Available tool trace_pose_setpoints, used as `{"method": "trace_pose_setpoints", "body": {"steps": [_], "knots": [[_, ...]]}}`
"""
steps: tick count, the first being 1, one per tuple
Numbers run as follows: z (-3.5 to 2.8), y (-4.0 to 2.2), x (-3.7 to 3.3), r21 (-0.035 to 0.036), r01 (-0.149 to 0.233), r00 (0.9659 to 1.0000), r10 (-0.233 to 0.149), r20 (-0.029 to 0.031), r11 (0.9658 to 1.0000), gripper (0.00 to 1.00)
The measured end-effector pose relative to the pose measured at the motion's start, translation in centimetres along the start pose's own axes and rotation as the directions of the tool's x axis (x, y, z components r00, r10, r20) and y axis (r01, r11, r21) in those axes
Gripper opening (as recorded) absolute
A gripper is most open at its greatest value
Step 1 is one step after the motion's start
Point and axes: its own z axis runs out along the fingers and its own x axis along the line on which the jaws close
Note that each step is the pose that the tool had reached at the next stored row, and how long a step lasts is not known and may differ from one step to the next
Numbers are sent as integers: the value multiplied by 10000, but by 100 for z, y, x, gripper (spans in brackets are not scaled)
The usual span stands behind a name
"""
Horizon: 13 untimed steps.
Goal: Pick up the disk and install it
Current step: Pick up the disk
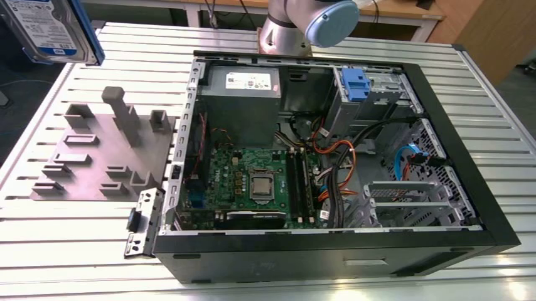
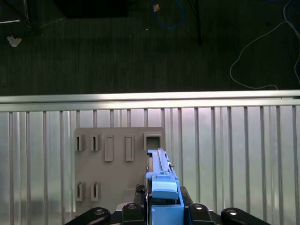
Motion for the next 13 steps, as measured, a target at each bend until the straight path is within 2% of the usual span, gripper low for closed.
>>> {"method": "trace_pose_setpoints", "body": {"steps": [13], "knots": [[-143,1,-3,1,0,10000,0,0,10000,37]]}}
